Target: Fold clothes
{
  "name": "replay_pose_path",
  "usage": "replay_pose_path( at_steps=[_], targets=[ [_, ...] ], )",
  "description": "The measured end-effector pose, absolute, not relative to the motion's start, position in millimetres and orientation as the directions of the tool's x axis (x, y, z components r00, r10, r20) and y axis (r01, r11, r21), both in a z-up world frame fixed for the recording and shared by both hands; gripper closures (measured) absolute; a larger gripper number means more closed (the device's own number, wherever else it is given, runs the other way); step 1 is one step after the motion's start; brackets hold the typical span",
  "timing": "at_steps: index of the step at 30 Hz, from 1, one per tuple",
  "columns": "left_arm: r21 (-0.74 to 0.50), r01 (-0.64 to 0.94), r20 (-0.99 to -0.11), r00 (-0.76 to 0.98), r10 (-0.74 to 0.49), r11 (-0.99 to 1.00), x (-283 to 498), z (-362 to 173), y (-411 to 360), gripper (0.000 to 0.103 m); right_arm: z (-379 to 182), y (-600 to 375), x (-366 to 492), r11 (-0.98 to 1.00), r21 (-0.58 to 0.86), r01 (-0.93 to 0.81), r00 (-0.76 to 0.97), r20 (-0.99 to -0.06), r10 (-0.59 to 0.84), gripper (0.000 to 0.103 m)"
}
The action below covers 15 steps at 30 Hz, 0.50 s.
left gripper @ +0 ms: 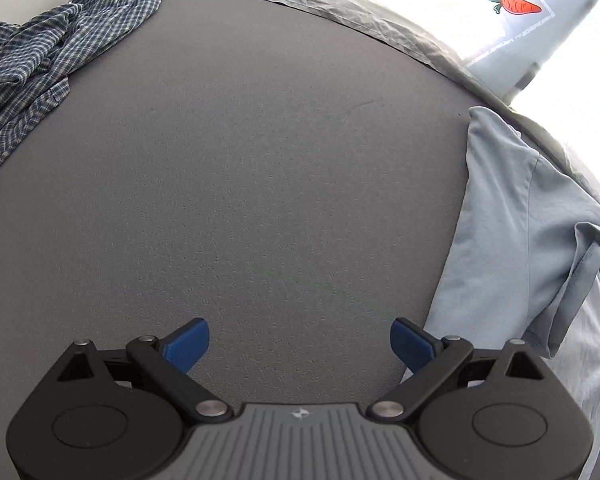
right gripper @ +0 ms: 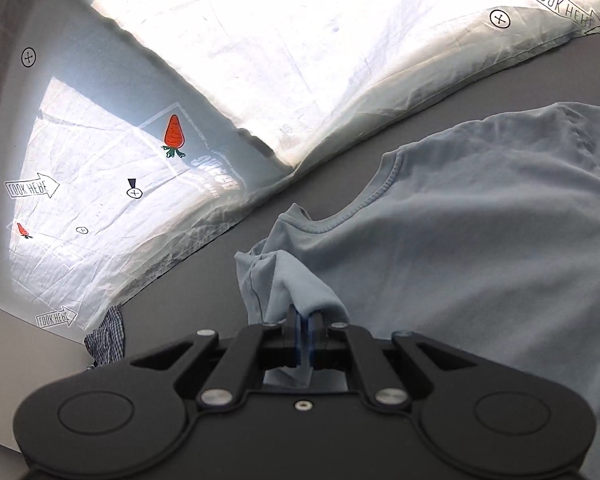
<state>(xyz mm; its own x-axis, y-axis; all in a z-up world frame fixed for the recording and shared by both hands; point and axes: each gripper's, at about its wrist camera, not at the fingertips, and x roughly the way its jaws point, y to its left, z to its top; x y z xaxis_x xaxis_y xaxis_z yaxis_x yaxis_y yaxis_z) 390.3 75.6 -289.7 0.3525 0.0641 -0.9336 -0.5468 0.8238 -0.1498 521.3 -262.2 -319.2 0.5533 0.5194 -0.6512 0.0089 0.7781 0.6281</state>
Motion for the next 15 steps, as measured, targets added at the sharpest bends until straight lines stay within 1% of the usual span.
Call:
replay_pose_path(
  at_steps=[3, 4, 5, 6, 7, 8, 10, 11, 12, 14, 15],
  targets=[
    [-0.123, -0.562, -0.942, 0.325, 0.082, 0.818, 392, -294, 59, 0.006, -345, -283, 534, 0.79, 0.612, 0.038, 0.507, -0.693, 0.512, 0.097],
    [-0.116, -0.569, -0.944, 0.317, 0.087, 0.814, 393, -294, 55, 0.006, -353, -289, 534, 0.8, 0.598, 0.049, 0.502, -0.707, 0.498, 0.093],
    [-0.113, -0.576, -0.945, 0.313, 0.091, 0.81, 393, -295, 51, 0.006, -360, -296, 533, 0.805, 0.59, 0.055, 0.506, -0.712, 0.487, 0.085],
    [-0.109, -0.583, -0.946, 0.309, 0.096, 0.805, 393, -295, 47, 0.006, -365, -303, 530, 0.803, 0.592, 0.063, 0.516, -0.708, 0.482, 0.081],
    [-0.101, -0.591, -0.947, 0.304, 0.105, 0.8, 393, -295, 44, 0.006, -368, -308, 527, 0.792, 0.606, 0.07, 0.524, -0.698, 0.488, 0.076],
    [-0.09, -0.599, -0.948, 0.296, 0.116, 0.795, 393, -295, 41, 0.006, -370, -314, 523, 0.778, 0.624, 0.075, 0.529, -0.686, 0.499, 0.073],
    [-0.072, -0.611, -0.951, 0.281, 0.131, 0.788, 394, -297, 36, 0.006, -374, -322, 515, 0.744, 0.664, 0.077, 0.536, -0.657, 0.531, 0.071],
    [-0.063, -0.613, -0.953, 0.27, 0.134, 0.788, 396, -299, 32, 0.006, -375, -323, 511, 0.73, 0.68, 0.071, 0.534, -0.644, 0.548, 0.067],
    [-0.056, -0.61, -0.956, 0.26, 0.133, 0.791, 397, -301, 29, 0.006, -374, -321, 505, 0.715, 0.697, 0.054, 0.535, -0.624, 0.569, 0.065],
    [-0.04, -0.596, -0.962, 0.241, 0.131, 0.802, 402, -305, 22, 0.006, -371, -317, 494, 0.691, 0.723, -0.003, 0.531, -0.584, 0.614, 0.054],
    [-0.031, -0.588, -0.964, 0.231, 0.131, 0.808, 404, -307, 18, 0.006, -369, -314, 489, 0.685, 0.728, -0.036, 0.525, -0.57, 0.632, 0.054]
  ],
)
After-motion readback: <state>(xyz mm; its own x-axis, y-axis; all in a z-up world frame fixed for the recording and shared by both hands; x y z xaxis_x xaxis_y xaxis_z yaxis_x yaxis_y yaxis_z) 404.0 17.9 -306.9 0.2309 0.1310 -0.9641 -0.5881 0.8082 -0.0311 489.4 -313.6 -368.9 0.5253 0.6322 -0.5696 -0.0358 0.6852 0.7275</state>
